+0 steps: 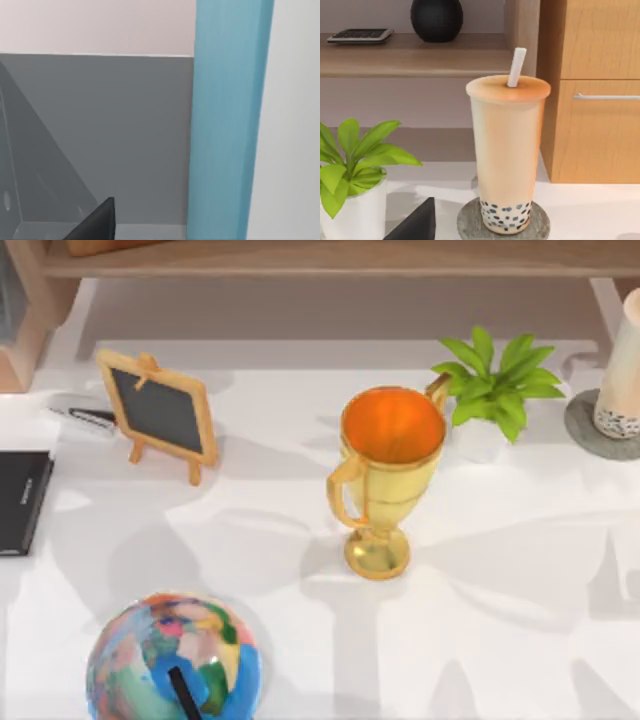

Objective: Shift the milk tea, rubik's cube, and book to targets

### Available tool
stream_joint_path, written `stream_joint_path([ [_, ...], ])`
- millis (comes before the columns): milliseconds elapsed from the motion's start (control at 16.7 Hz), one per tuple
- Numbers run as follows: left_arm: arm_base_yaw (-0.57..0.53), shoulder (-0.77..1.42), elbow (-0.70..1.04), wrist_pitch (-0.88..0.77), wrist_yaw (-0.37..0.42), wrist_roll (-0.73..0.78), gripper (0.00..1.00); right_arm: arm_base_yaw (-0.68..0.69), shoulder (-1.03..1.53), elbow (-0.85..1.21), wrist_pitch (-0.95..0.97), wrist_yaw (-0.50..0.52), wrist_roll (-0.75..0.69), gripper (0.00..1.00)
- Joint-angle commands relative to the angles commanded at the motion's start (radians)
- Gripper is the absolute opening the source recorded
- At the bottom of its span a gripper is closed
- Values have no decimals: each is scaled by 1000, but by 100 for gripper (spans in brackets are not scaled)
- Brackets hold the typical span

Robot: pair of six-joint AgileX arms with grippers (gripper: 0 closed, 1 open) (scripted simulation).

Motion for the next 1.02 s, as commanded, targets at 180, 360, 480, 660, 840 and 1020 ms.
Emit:
stream_joint_path([
  [180,0,0,0,0,0,0,85,0,0,0,0,0,0,100],
  [360,0,0,0,0,0,0,62,0,0,0,0,0,0,100],
  [480,0,0,0,0,0,0,47,0,0,0,0,0,0,100],
  [660,0,0,0,0,0,0,25,0,0,0,0,0,0,100],
  [840,0,0,0,0,0,0,2,0,0,0,0,0,0,100],
  [1020,0,0,0,0,0,0,0,0,0,0,0,0,0,100],
])
